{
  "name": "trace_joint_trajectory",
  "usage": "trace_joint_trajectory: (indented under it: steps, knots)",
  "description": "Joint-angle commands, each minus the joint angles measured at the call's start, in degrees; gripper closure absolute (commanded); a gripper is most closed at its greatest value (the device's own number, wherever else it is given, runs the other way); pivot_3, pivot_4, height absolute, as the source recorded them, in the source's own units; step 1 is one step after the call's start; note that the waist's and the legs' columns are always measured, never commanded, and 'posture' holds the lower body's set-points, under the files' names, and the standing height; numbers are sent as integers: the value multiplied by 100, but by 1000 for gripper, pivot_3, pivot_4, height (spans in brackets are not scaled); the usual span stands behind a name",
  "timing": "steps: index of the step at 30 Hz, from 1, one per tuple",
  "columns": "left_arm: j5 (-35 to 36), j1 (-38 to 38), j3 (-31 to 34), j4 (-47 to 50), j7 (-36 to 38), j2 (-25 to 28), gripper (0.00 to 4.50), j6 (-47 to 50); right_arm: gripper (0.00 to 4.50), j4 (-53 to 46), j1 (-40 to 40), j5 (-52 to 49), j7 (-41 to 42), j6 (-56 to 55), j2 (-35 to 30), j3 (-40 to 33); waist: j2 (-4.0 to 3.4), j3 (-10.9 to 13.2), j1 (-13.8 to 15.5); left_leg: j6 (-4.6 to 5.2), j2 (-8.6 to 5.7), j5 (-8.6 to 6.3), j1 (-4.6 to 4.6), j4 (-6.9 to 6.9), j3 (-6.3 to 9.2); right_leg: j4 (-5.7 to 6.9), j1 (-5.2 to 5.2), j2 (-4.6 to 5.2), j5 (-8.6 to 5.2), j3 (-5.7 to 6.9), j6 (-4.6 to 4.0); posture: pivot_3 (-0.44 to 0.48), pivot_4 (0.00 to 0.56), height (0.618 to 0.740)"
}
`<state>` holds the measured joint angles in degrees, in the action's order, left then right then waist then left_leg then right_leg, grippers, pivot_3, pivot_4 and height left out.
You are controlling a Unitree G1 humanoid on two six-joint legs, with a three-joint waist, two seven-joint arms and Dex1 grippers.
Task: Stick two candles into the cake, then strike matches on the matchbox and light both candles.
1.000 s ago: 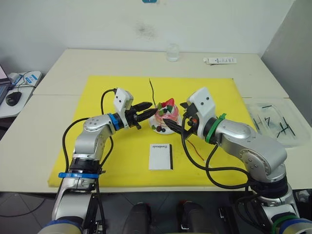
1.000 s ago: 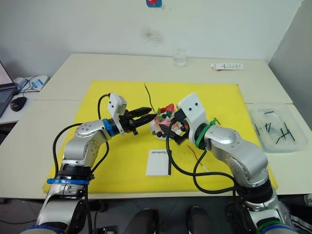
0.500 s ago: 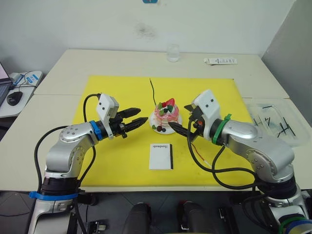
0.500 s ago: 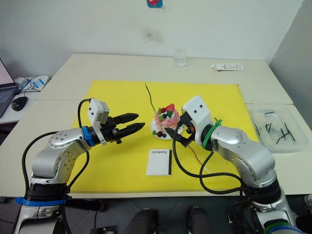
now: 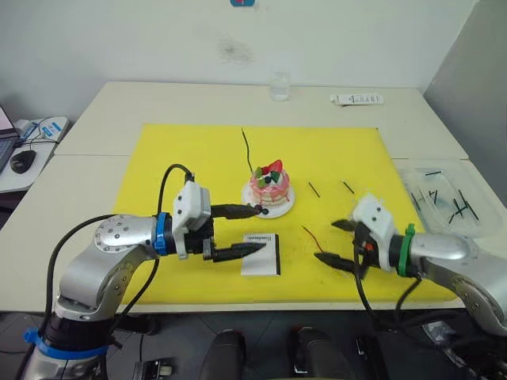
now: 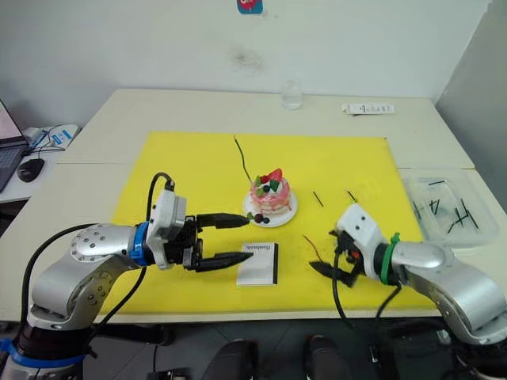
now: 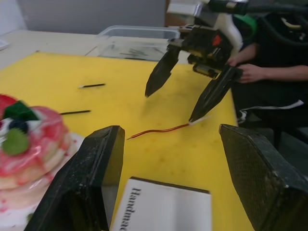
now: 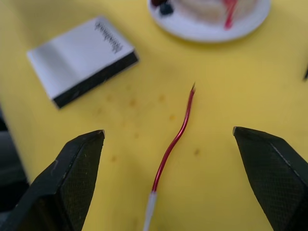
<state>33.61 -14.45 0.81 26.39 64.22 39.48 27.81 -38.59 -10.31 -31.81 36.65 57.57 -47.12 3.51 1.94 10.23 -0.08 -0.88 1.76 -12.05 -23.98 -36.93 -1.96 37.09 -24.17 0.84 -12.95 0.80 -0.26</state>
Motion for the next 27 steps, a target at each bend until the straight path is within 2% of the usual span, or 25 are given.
trace_joint_trajectory:
  steps: [1,11,15,25,27]
  knots:
    - [8,-51,-149,222,290,87,977,-350,0,-179,262,219,116,-390,-188,-9,0,0,-2,0,-1,0,2,-2,-1,0,2,0,0,-2,0,0,150,740]
    - [-105,-128,-307,-39,489,86,977,-713,0,88,692,837,91,-846,-317,260,0,0,-2,0,-6,0,4,-4,-4,-3,4,1,-1,-5,-1,0,150,740]
    - [-230,-91,-383,-92,474,38,952,-884,830,176,730,1062,66,-847,-367,352,0,0,-1,0,-6,0,4,-3,-3,-5,5,0,-1,-4,-1,0,150,740]
    - [-249,-46,-524,-10,303,-86,952,-935,4465,155,675,1039,133,-784,-409,256,1,0,0,0,-8,0,6,-5,-3,-5,9,1,-1,-4,0,0,150,740]
    - [-262,-46,-562,9,251,-136,952,-946,4465,232,651,1063,209,-833,-487,193,1,0,1,0,-8,0,6,-5,-2,-5,9,1,-1,-4,0,0,150,740]
